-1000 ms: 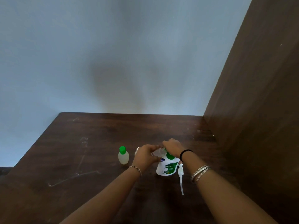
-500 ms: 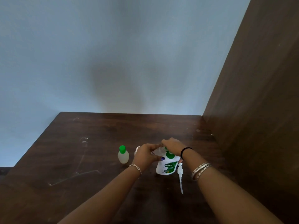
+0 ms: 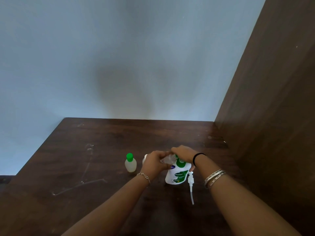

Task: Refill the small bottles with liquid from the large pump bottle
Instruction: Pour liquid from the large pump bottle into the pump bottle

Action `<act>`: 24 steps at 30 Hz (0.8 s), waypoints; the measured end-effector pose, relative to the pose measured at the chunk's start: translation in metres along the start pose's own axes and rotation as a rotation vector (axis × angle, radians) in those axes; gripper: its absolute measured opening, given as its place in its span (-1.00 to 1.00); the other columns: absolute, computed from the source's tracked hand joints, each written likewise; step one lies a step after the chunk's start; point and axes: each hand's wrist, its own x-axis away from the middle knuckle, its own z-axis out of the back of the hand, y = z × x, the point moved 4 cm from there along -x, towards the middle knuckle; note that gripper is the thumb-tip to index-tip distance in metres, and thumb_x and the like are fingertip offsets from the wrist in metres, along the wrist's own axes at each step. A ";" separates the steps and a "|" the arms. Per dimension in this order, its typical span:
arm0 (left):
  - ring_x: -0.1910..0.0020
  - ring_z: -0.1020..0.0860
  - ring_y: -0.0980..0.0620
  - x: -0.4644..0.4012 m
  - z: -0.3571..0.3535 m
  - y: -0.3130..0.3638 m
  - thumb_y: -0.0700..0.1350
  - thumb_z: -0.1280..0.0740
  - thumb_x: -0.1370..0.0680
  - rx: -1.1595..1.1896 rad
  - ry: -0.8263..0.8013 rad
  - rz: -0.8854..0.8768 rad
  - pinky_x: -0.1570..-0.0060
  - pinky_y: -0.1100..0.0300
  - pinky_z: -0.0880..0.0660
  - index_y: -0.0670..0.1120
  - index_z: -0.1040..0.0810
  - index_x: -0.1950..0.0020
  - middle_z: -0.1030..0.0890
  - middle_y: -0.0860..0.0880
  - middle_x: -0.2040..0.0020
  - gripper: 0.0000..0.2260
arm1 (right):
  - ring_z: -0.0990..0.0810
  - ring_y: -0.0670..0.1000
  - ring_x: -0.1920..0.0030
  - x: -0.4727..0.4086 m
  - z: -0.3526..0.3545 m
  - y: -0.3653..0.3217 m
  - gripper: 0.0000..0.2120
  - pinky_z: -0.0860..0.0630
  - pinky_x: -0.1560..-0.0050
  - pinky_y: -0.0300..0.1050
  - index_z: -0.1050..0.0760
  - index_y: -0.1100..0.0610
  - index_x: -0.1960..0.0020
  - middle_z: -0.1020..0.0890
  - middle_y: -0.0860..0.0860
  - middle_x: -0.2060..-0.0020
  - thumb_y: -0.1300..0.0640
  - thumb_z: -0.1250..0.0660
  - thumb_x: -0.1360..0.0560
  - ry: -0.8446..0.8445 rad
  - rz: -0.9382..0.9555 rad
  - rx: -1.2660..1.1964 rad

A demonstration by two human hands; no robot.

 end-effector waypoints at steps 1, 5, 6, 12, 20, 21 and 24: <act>0.00 -0.46 0.16 0.000 0.000 0.000 -0.19 -0.49 -0.34 -0.003 0.000 0.001 0.25 0.64 -0.29 -0.14 -0.50 -0.24 -0.60 -0.10 -0.15 -0.52 | -0.42 0.05 0.14 -0.002 0.000 0.000 -0.74 -0.41 0.09 -0.07 -0.41 0.15 0.09 -0.43 0.07 0.18 0.08 -0.01 -0.61 0.021 0.002 0.011; -0.16 -0.50 0.05 0.001 -0.001 -0.004 -0.16 -0.49 -0.34 -0.016 0.010 0.027 0.12 0.53 -0.22 -0.15 -0.49 -0.26 -0.57 -0.09 -0.20 -0.50 | -0.42 0.10 0.20 -0.012 -0.006 0.007 -0.69 -0.37 0.13 -0.07 -0.29 0.10 0.38 -0.45 0.10 0.28 0.06 -0.11 -0.52 0.218 -0.018 0.008; -0.18 -0.50 0.05 0.001 -0.001 -0.004 -0.16 -0.49 -0.34 -0.016 0.008 0.029 0.10 0.54 -0.21 -0.15 -0.48 -0.26 -0.56 -0.08 -0.21 -0.49 | -0.42 0.11 0.19 -0.013 -0.006 0.008 -0.67 -0.34 0.15 -0.08 -0.29 0.12 0.40 -0.44 0.10 0.31 0.07 -0.12 -0.52 0.251 -0.021 -0.013; -0.03 -0.46 0.18 0.001 0.001 0.000 -0.20 -0.48 -0.34 0.003 0.017 0.009 0.22 0.60 -0.29 -0.15 -0.50 -0.25 -0.59 -0.09 -0.16 -0.52 | -0.45 0.09 0.09 -0.011 -0.002 0.006 -0.72 -0.37 0.04 -0.04 -0.40 0.12 0.17 -0.48 0.10 0.14 -0.03 -0.06 -0.55 0.083 -0.050 -0.005; -0.20 -0.49 0.06 0.000 -0.001 -0.004 -0.18 -0.48 -0.35 -0.008 0.001 0.036 0.06 0.53 -0.24 -0.15 -0.46 -0.29 -0.54 -0.08 -0.24 -0.48 | -0.45 0.11 0.13 -0.013 -0.008 0.008 -0.70 -0.35 0.11 -0.09 -0.32 0.10 0.34 -0.50 0.15 0.14 0.04 -0.10 -0.54 0.220 -0.044 -0.019; -0.20 -0.49 0.05 0.000 -0.002 -0.003 -0.18 -0.48 -0.35 -0.008 0.000 0.029 0.06 0.53 -0.24 -0.15 -0.46 -0.29 -0.55 -0.08 -0.24 -0.48 | -0.45 0.10 0.12 -0.009 -0.007 0.006 -0.71 -0.36 0.10 -0.08 -0.34 0.11 0.31 -0.49 0.15 0.12 0.03 -0.09 -0.54 0.199 -0.041 -0.011; -0.14 -0.50 0.09 0.001 0.000 -0.001 -0.19 -0.49 -0.34 0.010 0.006 0.025 0.09 0.51 -0.26 -0.16 -0.47 -0.27 -0.57 -0.10 -0.21 -0.49 | -0.44 0.11 0.03 0.006 0.000 0.000 -0.70 -0.42 -0.04 0.01 -0.43 0.23 -0.02 -0.44 0.15 0.03 0.04 -0.02 -0.59 0.059 -0.034 -0.045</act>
